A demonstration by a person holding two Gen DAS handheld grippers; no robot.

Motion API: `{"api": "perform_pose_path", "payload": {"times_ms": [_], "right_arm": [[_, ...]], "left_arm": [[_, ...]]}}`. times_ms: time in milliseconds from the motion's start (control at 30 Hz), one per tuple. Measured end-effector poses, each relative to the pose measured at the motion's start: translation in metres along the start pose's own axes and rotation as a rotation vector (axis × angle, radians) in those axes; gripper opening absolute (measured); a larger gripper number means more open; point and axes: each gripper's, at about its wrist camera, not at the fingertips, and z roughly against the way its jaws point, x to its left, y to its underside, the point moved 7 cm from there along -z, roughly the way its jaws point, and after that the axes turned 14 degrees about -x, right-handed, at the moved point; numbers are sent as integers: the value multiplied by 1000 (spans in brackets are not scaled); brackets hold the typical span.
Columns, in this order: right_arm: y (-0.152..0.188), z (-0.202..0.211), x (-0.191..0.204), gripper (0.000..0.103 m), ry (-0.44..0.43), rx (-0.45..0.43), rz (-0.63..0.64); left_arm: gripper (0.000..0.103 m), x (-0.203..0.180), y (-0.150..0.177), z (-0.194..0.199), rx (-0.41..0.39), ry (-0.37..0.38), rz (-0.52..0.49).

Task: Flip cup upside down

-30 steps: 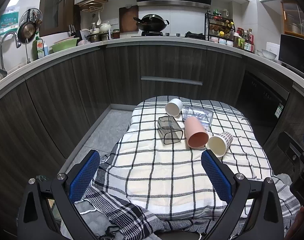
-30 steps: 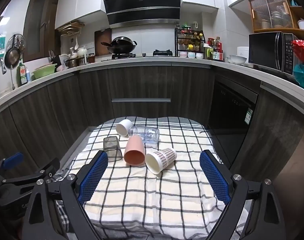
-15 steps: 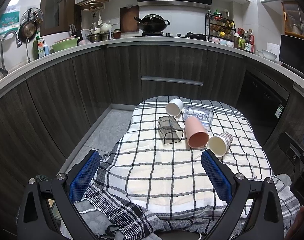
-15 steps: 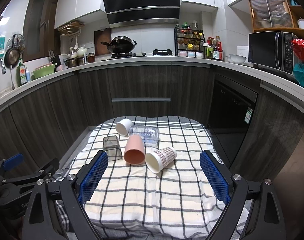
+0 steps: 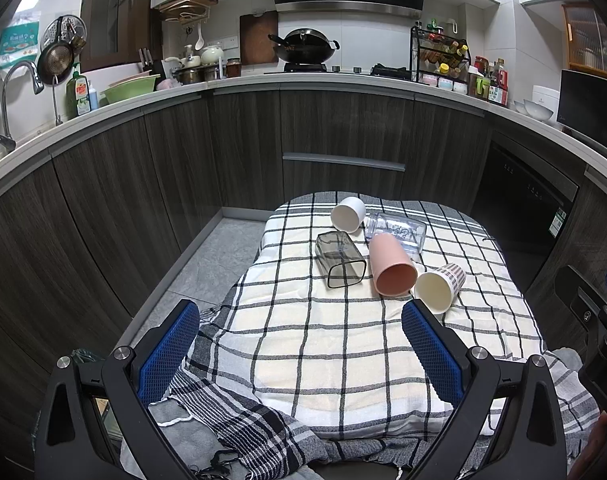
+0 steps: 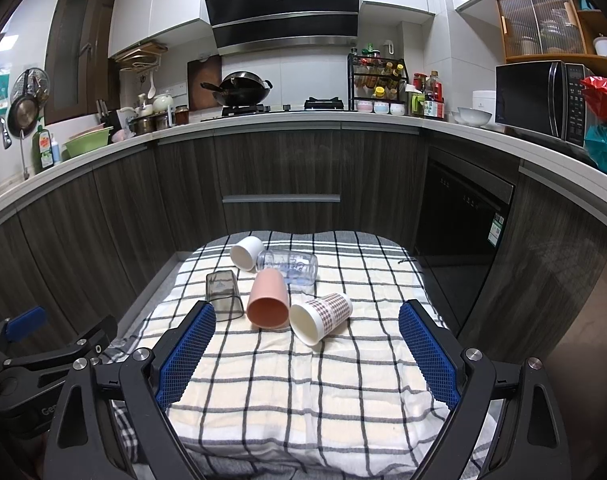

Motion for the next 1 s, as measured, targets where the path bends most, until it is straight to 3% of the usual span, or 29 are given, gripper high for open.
{"api": "perform_pose_path", "payload": {"times_ms": [700, 1000], "right_arm": [[0, -1, 2, 93, 1, 12, -6], [5, -28, 0, 93, -7, 35, -2]], "left_arm": [[103, -1, 1, -5, 9, 5, -2], [103, -1, 1, -23, 33, -2, 4]]}}
